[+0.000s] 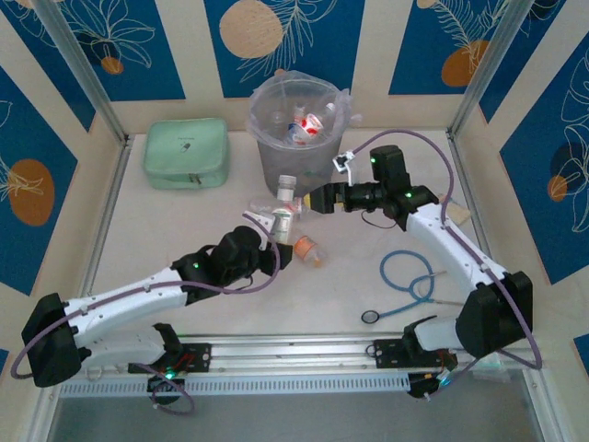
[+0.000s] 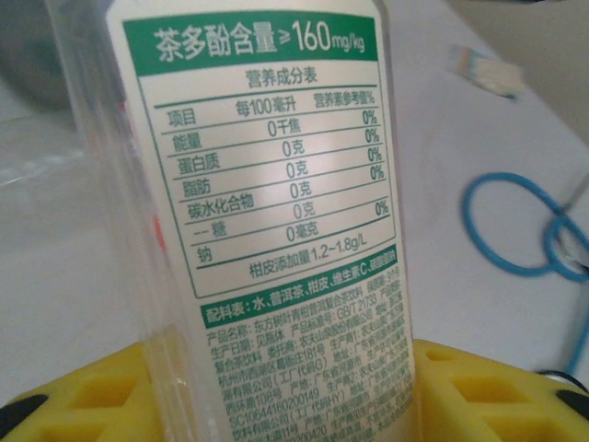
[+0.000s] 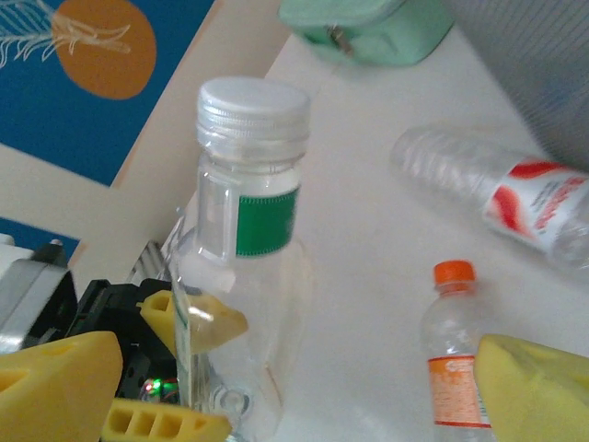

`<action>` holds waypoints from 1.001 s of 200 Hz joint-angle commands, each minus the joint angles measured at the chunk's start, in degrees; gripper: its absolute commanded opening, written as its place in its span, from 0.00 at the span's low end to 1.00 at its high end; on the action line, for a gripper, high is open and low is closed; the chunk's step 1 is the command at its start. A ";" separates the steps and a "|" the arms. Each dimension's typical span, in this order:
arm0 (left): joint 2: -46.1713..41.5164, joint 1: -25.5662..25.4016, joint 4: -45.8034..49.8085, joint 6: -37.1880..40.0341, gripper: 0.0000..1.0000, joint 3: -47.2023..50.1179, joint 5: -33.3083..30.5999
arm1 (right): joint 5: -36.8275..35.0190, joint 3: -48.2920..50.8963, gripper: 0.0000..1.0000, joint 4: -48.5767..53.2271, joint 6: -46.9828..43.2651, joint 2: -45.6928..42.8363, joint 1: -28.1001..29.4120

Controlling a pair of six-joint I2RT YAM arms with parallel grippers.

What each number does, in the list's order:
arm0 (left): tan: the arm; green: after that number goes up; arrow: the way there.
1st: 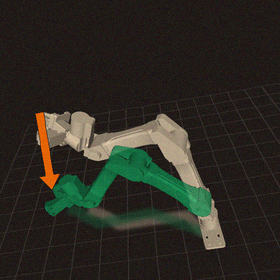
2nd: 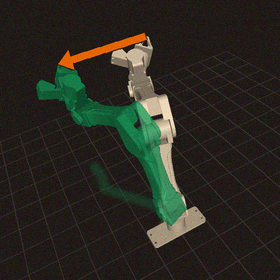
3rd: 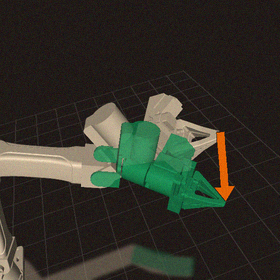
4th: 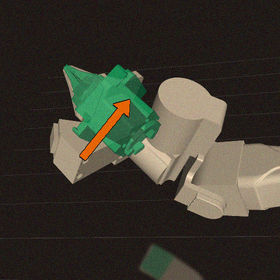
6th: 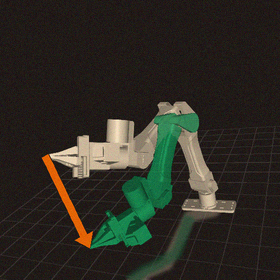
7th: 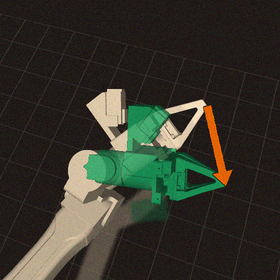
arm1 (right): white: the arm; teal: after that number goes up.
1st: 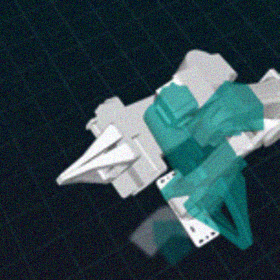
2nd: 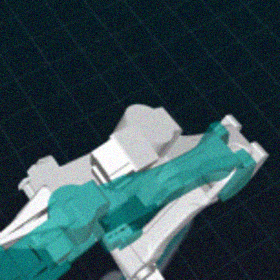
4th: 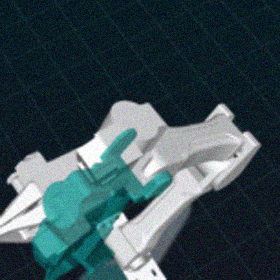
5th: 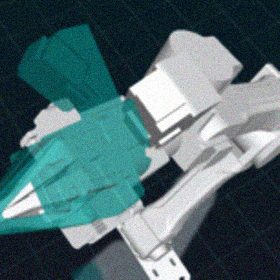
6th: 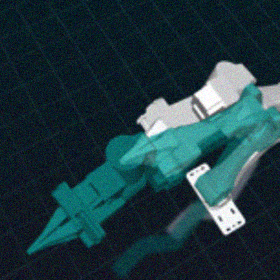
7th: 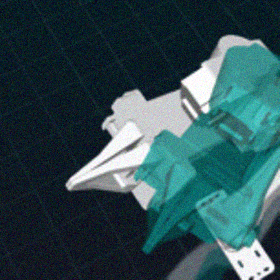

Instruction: Put the plastic bottles in the bin

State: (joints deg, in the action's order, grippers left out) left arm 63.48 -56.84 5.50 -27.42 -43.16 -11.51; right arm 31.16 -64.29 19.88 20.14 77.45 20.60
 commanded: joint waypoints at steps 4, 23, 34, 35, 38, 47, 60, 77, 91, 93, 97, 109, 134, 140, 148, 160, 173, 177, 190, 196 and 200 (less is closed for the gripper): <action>1.68 0.41 -7.32 5.12 0.35 0.18 10.33 | 5.23 -1.90 0.99 -4.12 1.55 2.17 1.26; 3.40 0.37 -8.56 5.06 0.36 -0.07 9.19 | 5.85 -1.87 0.95 -7.00 3.30 4.20 1.20; 4.07 0.41 -8.55 5.67 0.36 -0.50 9.06 | 5.77 -1.98 0.93 -7.76 3.63 5.04 1.07; 4.18 0.41 -8.52 5.73 0.36 -0.55 9.10 | 5.76 -1.98 0.93 -7.84 3.65 5.11 1.04; 4.27 0.41 -8.56 5.87 0.36 -0.72 9.25 | 5.68 -1.98 0.92 -8.06 3.74 5.24 1.02; 4.78 0.41 -8.80 6.06 0.36 -1.03 9.77 | 5.20 -1.80 0.91 -8.73 4.02 5.54 0.92; 5.23 0.41 -9.20 5.98 0.36 -1.30 10.12 | 5.14 -1.80 0.81 -8.98 4.22 5.70 0.76; 5.55 0.39 -9.04 5.67 0.36 -1.32 9.52 | 4.82 -1.64 0.64 -8.96 4.34 5.46 0.76; 5.80 0.41 -8.70 5.13 0.37 -1.23 8.52 | 3.97 -1.19 0.54 -8.85 4.38 4.93 0.80; 5.89 0.46 -8.60 4.99 0.37 -1.18 8.30 | 3.82 -1.12 0.52 -8.77 4.34 4.84 0.79; 6.02 0.48 -8.33 4.78 0.37 -1.22 7.92 | 3.59 -1.03 0.50 -8.67 4.38 4.62 0.76; 6.21 0.45 -7.68 4.40 0.39 -1.15 7.03 | 2.96 -0.76 0.43 -8.37 4.27 4.13 0.71; 5.93 0.54 -5.99 3.05 0.51 -1.58 4.41 | 1.36 -1.24 0.28 -6.71 3.69 2.58 0.39; 5.76 0.59 -4.28 2.03 0.63 -2.06 2.63 | 1.06 -1.63 0.25 -6.13 3.59 2.05 0.17; 5.42 0.75 -1.09 0.53 0.80 -2.98 -0.48 | 0.56 -2.32 0.22 -4.99 3.12 1.16 -0.10; 4.95 1.16 2.74 -0.79 0.99 -3.89 -3.30 | -1.20 -3.32 0.20 -3.62 2.57 -0.59 -0.72; 3.63 1.38 3.70 -1.14 0.99 -3.43 -3.87 | -2.56 -4.18 0.18 -2.97 2.35 -3.41 -1.81; 3.27 1.38 3.61 -1.14 0.99 -3.07 -3.95 | -2.90 -4.53 0.18 -2.88 2.29 -4.39 -2.25; 1.44 1.40 3.15 -1.72 0.99 -1.35 -4.74 | -4.53 -6.10 0.17 -2.46 2.05 -7.25 -3.74; 0.56 1.52 3.12 -2.24 0.99 -0.55 -5.33 | -5.29 -7.18 0.16 -2.09 1.88 -8.35 -4.49; -0.04 1.54 3.39 -2.64 0.99 -0.03 -5.71 | -5.52 -8.09 0.16 -1.80 1.83 -9.06 -4.99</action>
State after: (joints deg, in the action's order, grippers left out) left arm 67.11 -56.21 3.44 -27.88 -45.21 -11.25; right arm 28.27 -66.54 16.23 23.86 74.83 18.61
